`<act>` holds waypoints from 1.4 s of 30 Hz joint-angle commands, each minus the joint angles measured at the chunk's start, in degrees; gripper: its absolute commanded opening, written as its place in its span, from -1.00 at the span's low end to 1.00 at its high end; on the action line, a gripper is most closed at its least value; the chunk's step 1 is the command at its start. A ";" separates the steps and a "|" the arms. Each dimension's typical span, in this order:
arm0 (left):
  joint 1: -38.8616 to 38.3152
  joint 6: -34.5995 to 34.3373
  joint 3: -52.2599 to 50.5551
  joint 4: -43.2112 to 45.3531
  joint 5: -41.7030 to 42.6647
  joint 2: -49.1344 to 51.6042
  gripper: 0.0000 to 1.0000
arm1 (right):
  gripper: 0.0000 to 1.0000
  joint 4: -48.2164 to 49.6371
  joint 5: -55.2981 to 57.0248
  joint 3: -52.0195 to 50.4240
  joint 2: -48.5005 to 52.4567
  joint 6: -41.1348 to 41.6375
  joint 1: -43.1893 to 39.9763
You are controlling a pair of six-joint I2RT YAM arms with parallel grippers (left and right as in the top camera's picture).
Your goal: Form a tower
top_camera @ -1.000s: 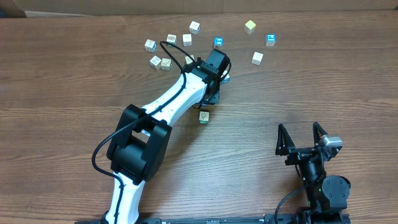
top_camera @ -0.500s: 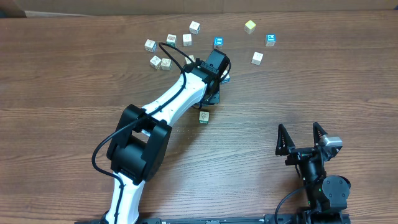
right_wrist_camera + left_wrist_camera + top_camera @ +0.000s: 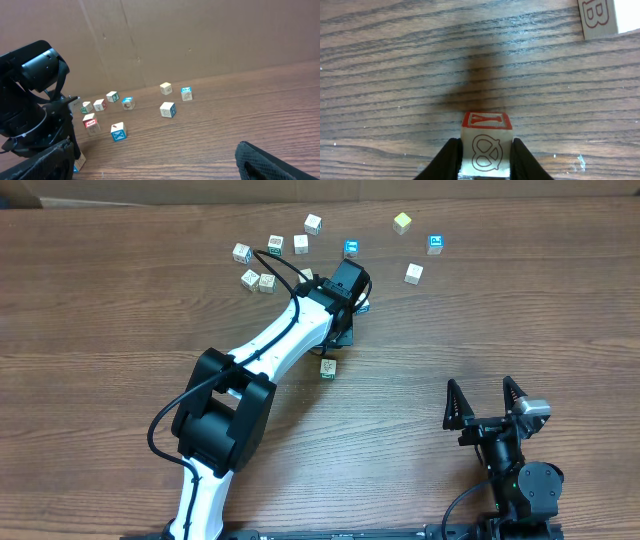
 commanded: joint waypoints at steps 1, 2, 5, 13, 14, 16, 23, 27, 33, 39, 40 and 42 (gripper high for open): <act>-0.22 -0.76 -0.15 -0.24 0.35 1.11 -0.64 | 1.00 0.26 0.31 -0.59 -0.57 -0.48 0.37; -0.22 -0.76 0.17 -0.46 0.52 0.96 -0.66 | 1.00 0.26 0.31 -0.59 -0.57 -0.48 0.37; -0.22 -0.74 1.70 -1.79 0.44 -0.02 -0.70 | 1.00 0.26 0.31 -0.59 -0.57 -0.46 0.37; -0.28 -0.72 5.25 -7.41 1.36 -5.55 -0.71 | 1.00 0.26 0.31 -0.59 -0.57 -0.48 0.37; -0.28 -0.74 5.25 -8.28 1.44 -6.56 -0.70 | 1.00 0.26 0.31 -0.59 -0.57 -0.48 0.37; -0.28 -0.74 5.25 -10.25 2.19 -8.35 -0.69 | 1.00 0.26 0.31 -0.59 -0.57 -0.48 0.37; -1.38 -0.72 4.85 -15.65 6.05 -9.66 -0.67 | 1.00 0.26 0.31 -0.59 -0.57 -0.48 0.37; -2.99 -0.74 3.02 -15.78 5.79 -9.09 -0.64 | 1.00 0.26 0.31 -0.59 -0.57 -0.48 0.37; -4.42 -0.76 1.49 -15.63 5.40 -7.93 -0.63 | 1.00 0.26 0.31 -0.59 -0.57 -0.48 0.37; -4.42 -0.79 0.76 -15.65 5.16 -7.82 -0.63 | 1.00 0.26 0.31 -0.59 -0.57 -0.48 0.37; -4.44 -0.79 0.46 -15.63 5.20 -7.82 -0.62 | 1.00 0.26 0.31 -0.59 -0.57 -0.48 0.37; -4.44 -0.76 -0.20 -15.63 5.16 -7.82 -0.62 | 1.00 0.26 0.31 -0.59 -0.57 -0.46 0.37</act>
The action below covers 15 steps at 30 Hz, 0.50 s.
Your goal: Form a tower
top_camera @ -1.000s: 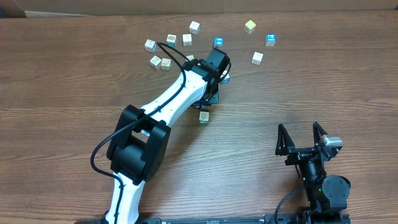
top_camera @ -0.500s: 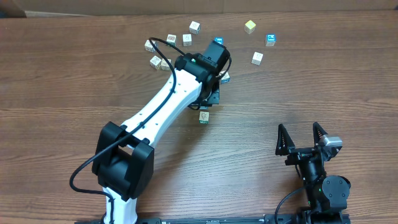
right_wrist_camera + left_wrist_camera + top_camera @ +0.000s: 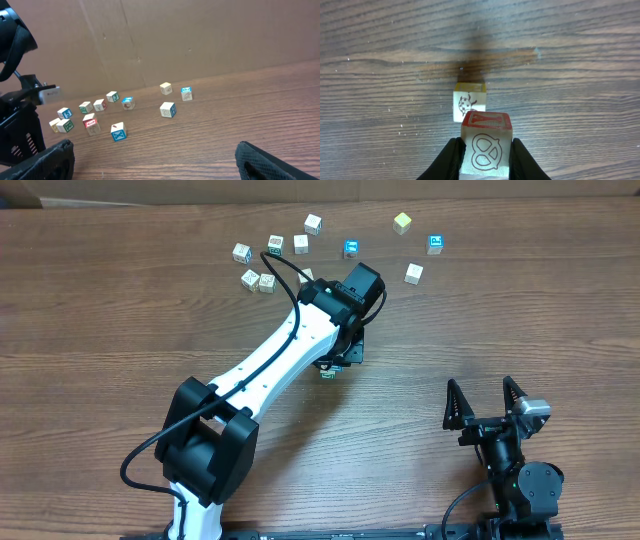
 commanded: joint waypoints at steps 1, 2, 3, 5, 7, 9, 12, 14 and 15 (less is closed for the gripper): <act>0.11 -0.74 -1.99 0.02 0.02 0.96 -0.62 | 1.00 0.26 0.31 -0.59 -0.57 -0.50 0.37; 0.11 -0.74 -2.36 0.24 -0.04 1.01 -0.62 | 1.00 0.26 0.31 -0.59 -0.57 -0.50 0.37; 0.11 -0.72 -2.78 0.52 -0.42 1.01 -0.62 | 1.00 0.26 0.31 -0.59 -0.57 -0.48 0.37; 0.11 -0.72 -3.41 1.03 -1.57 1.07 -0.63 | 1.00 0.26 0.31 -0.59 -0.57 -0.50 0.37; 0.11 -0.57 -4.15 1.90 -2.16 1.07 -0.63 | 1.00 0.26 0.31 -0.59 -0.57 -0.50 0.37; 0.11 -0.48 -4.76 2.62 -2.58 1.07 -0.63 | 1.00 0.26 0.31 -0.59 -0.57 -0.50 0.37; 0.11 -0.24 -5.68 3.96 -3.02 1.07 -0.61 | 1.00 0.26 0.31 -0.59 -0.57 -0.50 0.37; 0.11 -0.13 -5.99 4.59 -2.99 1.09 -0.62 | 1.00 0.26 0.28 -0.59 -0.57 -0.48 0.37; 0.11 0.15 -6.08 4.83 -2.99 1.09 -0.62 | 1.00 0.26 0.31 -0.59 -0.57 -0.50 0.37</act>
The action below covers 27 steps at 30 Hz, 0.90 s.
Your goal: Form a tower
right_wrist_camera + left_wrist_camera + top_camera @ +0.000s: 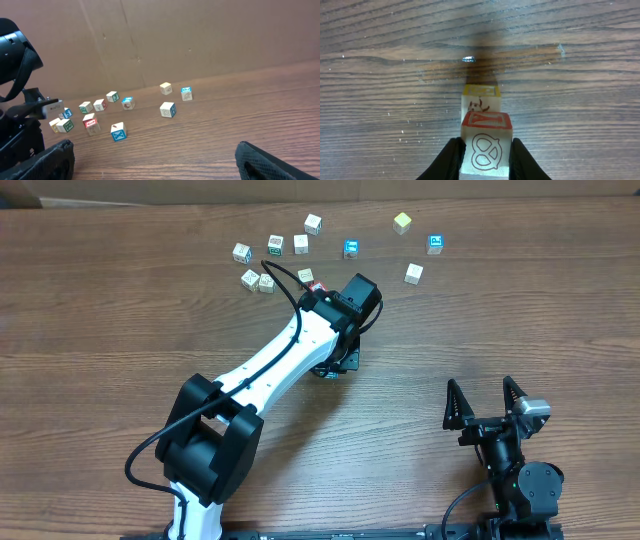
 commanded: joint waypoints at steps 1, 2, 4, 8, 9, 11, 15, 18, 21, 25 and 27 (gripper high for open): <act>0.09 0.42 -0.87 0.72 -1.22 1.01 -0.62 | 1.00 0.26 0.31 -0.59 -0.57 -0.50 0.37; 0.09 0.61 -0.90 0.81 -1.25 1.01 -0.62 | 1.00 0.26 0.31 -0.59 -0.57 -0.50 0.37; 0.09 1.01 -0.90 0.85 -1.25 1.01 -0.61 | 1.00 0.26 0.31 -0.59 -0.57 -0.50 0.37; 0.09 1.44 -0.90 0.87 -1.53 1.01 -0.60 | 1.00 0.26 0.28 -0.59 -0.57 -0.48 0.37; 0.09 1.42 -0.90 0.87 -2.16 1.01 -0.61 | 1.00 0.26 0.31 -0.59 -0.57 -0.48 0.37; 0.09 1.42 -0.90 0.90 -2.95 1.01 -0.60 | 1.00 0.26 0.31 -0.59 -0.57 -0.48 0.37; 0.09 1.46 -0.92 1.03 -2.95 1.01 -0.59 | 1.00 0.26 0.31 -0.59 -0.57 -0.48 0.37; 0.09 2.40 -0.94 1.57 -2.93 1.01 -0.59 | 1.00 0.26 0.31 -0.59 -0.57 -0.50 0.37; 0.09 3.34 -0.94 1.88 -2.93 1.01 -0.59 | 1.00 0.26 0.31 -0.59 -0.57 -0.48 0.37; 0.09 3.37 -0.94 1.79 -2.93 1.01 -0.58 | 1.00 0.26 0.31 -0.59 -0.57 -0.50 0.37; 0.09 3.37 -0.94 1.79 -2.95 1.01 -0.57 | 1.00 0.26 0.31 -0.59 -0.57 -0.48 0.37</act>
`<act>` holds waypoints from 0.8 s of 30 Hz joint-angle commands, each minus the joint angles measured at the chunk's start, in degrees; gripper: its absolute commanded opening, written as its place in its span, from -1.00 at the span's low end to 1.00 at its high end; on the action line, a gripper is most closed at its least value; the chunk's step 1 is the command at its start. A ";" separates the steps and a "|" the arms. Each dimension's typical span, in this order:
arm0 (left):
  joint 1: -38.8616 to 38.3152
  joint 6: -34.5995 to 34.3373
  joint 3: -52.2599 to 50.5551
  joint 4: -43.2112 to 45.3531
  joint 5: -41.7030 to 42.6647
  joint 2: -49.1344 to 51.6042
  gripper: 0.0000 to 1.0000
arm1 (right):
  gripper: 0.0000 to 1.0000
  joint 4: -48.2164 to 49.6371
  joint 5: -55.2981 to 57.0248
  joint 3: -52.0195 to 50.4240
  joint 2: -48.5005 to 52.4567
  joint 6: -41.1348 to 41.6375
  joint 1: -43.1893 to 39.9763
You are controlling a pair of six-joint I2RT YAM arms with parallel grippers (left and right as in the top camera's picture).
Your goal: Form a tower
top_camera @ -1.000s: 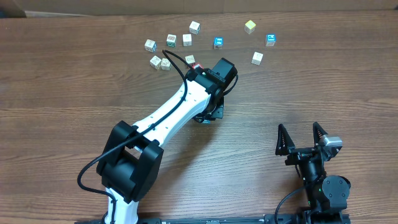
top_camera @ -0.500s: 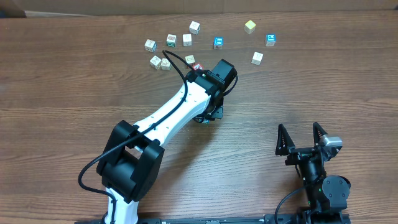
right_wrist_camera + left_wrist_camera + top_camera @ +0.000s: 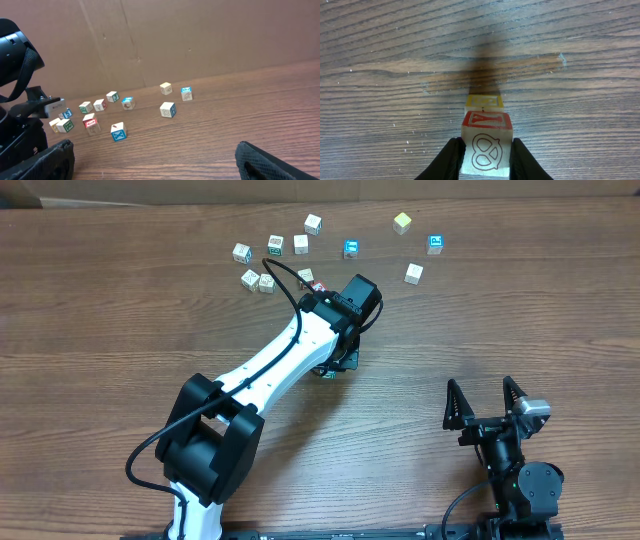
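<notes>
My left gripper (image 3: 486,156) is shut on a wooden block (image 3: 486,125) with a red top face and a pretzel drawing on its side. Just beyond and below it, only the yellow top edge of a second block (image 3: 484,100) shows on the table; the rest is hidden behind the held block. Whether the two blocks touch cannot be told. In the overhead view the left gripper (image 3: 338,358) covers both blocks at mid-table. My right gripper (image 3: 487,402) stands open near the front right with nothing in it, its fingers (image 3: 47,161) at the edges of its own view.
Several loose letter blocks lie scattered at the back of the wooden table (image 3: 520,310), among them a yellow one (image 3: 402,222), a blue one (image 3: 435,244) and a white one (image 3: 414,273). A cardboard wall (image 3: 200,35) stands behind the table.
The held pretzel block now covers more of the block below: the ladybird face seen before is hidden and only the yellow top edge shows. The right arm has not moved.
My left gripper first held the pretzel block over bare table near the back cluster. Then the ladybird block showed on the table just ahead of it. Then the held block overlapped that block, and now it hides nearly all of it.
</notes>
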 commanded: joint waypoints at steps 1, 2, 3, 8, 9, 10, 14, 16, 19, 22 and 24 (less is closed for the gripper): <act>0.11 1.36 -0.52 0.11 -1.18 0.98 -0.56 | 1.00 0.28 0.31 -0.59 -0.57 -0.46 0.37; 0.11 1.36 -0.52 0.09 -1.18 0.98 -0.56 | 1.00 0.28 0.31 -0.59 -0.57 -0.44 0.37; 0.11 1.36 -0.52 0.09 -1.18 0.98 -0.55 | 1.00 0.28 0.31 -0.59 -0.57 -0.46 0.37; 0.11 1.36 -0.74 0.00 -1.16 0.98 -0.56 | 1.00 0.28 0.31 -0.59 -0.57 -0.46 0.37; 0.11 1.33 -0.81 0.02 -1.16 0.98 -0.55 | 1.00 0.28 0.31 -0.59 -0.57 -0.46 0.37; 0.11 1.33 -0.94 0.02 -1.16 0.98 -0.56 | 1.00 0.28 0.28 -0.59 -0.57 -0.44 0.37; 0.11 1.33 -1.05 -0.20 -1.16 0.98 -0.56 | 1.00 0.28 0.31 -0.59 -0.57 -0.44 0.37; 0.11 1.33 -1.05 -0.20 -1.18 0.98 -0.55 | 1.00 0.28 0.31 -0.59 -0.57 -0.46 0.37; 0.11 1.33 -1.05 -0.17 -1.18 0.98 -0.54 | 1.00 0.28 0.31 -0.59 -0.57 -0.46 0.37; 0.11 1.33 -1.05 -0.15 -1.18 0.98 -0.52 | 1.00 0.28 0.31 -0.59 -0.57 -0.46 0.37; 0.11 1.33 -1.05 -0.13 -1.18 0.98 -0.50 | 1.00 0.28 0.31 -0.59 -0.57 -0.46 0.37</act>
